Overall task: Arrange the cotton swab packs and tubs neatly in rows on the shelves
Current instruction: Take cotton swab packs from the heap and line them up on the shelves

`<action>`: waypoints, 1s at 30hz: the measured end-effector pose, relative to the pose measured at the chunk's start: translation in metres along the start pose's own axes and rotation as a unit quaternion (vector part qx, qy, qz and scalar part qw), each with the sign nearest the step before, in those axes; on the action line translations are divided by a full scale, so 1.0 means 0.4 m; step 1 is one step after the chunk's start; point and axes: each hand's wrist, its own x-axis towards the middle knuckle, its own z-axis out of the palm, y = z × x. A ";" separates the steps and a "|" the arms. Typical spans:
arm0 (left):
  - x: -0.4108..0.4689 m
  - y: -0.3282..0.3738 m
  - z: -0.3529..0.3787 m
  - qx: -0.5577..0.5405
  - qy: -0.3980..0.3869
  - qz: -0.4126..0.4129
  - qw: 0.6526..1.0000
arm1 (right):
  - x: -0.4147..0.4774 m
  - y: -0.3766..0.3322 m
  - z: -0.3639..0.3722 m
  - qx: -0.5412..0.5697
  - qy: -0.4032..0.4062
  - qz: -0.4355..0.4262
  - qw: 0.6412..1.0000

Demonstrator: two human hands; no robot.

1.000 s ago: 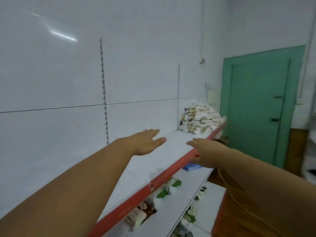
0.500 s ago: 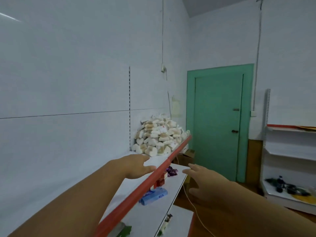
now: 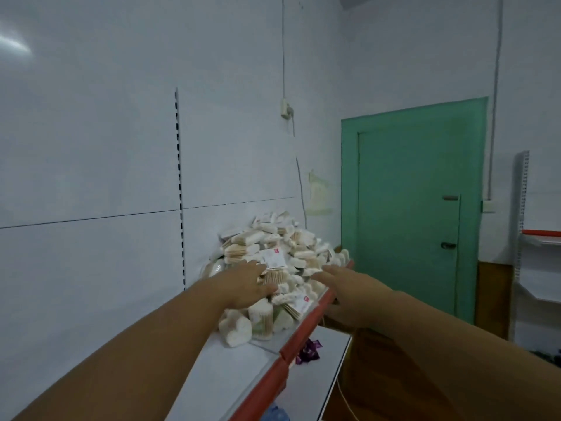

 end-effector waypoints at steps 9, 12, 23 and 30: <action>0.240 -0.044 -0.037 0.010 0.092 -0.155 0.984 | 0.392 0.228 0.067 0.066 0.030 -0.110 0.991; 0.277 -0.053 -0.045 0.013 0.135 -0.182 0.974 | 0.527 0.258 0.091 0.129 0.052 -0.108 0.984; 0.530 -0.129 -0.083 -0.129 0.304 -0.163 0.930 | 1.027 0.286 0.063 0.159 0.141 -0.006 0.977; 0.660 -0.174 -0.107 -0.109 0.261 -0.193 0.939 | 1.181 0.270 0.090 0.009 0.053 -0.030 0.998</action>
